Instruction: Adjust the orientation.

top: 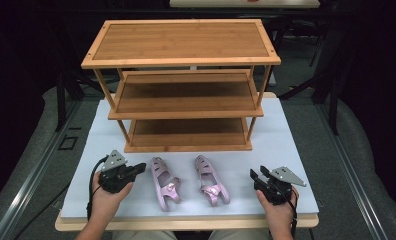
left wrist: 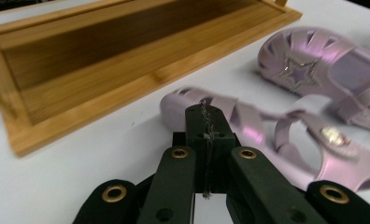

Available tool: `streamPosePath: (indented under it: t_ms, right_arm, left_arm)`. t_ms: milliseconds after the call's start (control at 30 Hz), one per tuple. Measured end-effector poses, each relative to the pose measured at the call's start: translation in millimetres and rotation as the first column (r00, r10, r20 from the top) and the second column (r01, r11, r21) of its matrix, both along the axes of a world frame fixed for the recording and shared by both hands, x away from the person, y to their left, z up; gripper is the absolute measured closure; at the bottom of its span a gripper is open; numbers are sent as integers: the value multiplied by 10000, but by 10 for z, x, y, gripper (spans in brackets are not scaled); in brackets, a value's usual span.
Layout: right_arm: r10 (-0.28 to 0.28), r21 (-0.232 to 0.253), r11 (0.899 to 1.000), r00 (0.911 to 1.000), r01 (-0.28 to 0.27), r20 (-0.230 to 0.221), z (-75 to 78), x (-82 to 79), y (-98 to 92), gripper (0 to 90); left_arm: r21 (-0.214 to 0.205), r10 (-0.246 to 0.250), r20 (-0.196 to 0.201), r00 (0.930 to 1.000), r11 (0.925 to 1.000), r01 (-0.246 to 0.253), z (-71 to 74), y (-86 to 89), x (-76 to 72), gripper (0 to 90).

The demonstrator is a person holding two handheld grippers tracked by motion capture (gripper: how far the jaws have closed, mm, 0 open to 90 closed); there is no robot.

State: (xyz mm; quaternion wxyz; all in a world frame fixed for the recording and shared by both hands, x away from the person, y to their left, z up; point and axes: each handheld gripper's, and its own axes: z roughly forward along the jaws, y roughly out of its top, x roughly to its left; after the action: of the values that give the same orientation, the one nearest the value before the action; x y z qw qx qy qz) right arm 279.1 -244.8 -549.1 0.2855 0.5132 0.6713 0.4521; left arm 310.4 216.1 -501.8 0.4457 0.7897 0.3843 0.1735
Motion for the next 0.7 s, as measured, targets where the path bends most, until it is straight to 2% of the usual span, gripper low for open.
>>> streamPosePath:
  t_ms: [100,167,367,433,467,500,533,633,667,700]
  right_arm:
    - [-92,-18,10000,10000,92,15,6,-7,-11,563]
    - [-99,187,9998,10000,98,10,-1,-2,-33,562]
    - [-124,313,9994,9999,125,-40,-11,6,-71,560]
    - [-152,370,9992,9999,155,-70,-14,9,-81,560]
    - [-194,472,9987,9998,193,23,-19,13,-93,560]
    - [-194,472,9987,9998,193,23,-19,13,-93,560]
    - [-195,540,9983,9998,198,-60,-15,11,-100,560]
    - [-210,514,9984,9997,218,-147,-15,12,-104,561]
    - [-215,620,9978,9998,216,-29,-25,20,-99,561]
    - [-182,574,9982,9998,188,-100,-23,17,-102,560]
  left_arm:
    - [79,-171,-22,9999,9998,171,-5,-87,34,900]
    - [349,-298,-138,9995,9989,303,-59,-135,53,900]
    - [588,-195,-456,9988,9980,222,-164,-115,53,900]
    - [523,-105,-478,9988,9985,130,-174,-102,49,900]
    - [132,72,-273,9996,9999,-68,-132,-92,38,900]
    - [132,72,-273,9996,9999,-68,-132,-92,38,900]
    - [-188,11,-27,10000,9998,-12,-64,-105,28,900]
    - [-74,-153,27,9999,9999,153,-40,-151,25,900]
    - [11,-253,7,9997,9997,253,-51,-171,27,900]
    - [13,-279,-13,9996,9996,279,-76,-191,29,900]
